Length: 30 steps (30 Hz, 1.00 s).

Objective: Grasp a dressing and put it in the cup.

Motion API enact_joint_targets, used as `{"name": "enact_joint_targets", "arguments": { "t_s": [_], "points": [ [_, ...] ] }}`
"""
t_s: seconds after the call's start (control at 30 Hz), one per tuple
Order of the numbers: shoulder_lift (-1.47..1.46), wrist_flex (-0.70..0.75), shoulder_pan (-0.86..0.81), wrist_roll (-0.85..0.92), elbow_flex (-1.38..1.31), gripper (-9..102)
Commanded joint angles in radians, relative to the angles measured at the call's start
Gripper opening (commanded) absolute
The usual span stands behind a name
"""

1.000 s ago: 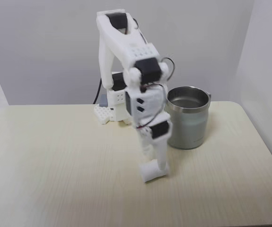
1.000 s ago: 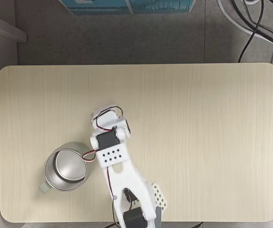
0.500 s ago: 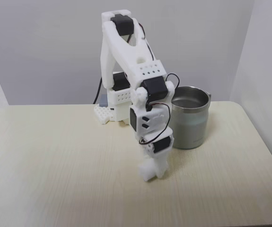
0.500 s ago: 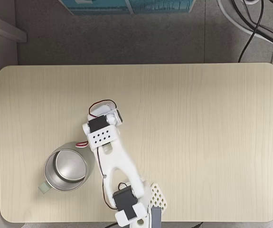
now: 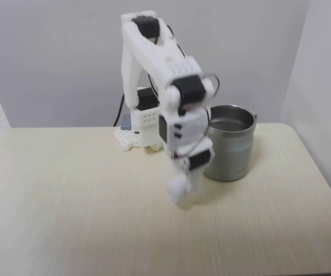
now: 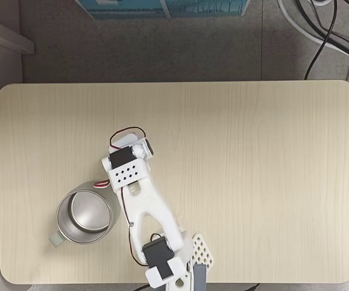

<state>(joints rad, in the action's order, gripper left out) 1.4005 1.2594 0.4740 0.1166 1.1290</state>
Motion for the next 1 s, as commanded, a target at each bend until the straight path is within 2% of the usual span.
{"name": "enact_joint_targets", "arguments": {
  "t_s": [0.0,0.23,0.5,0.73,0.97],
  "points": [
    [-0.146,0.1,0.002,0.021,0.083,0],
    [-0.373,0.262,0.057,0.074,0.183,0],
    [-0.531,0.328,0.249,0.123,0.222,0],
    [-0.552,0.36,0.472,0.14,0.249,0],
    [-0.414,0.362,0.592,0.121,0.301,2]
  ]
}}
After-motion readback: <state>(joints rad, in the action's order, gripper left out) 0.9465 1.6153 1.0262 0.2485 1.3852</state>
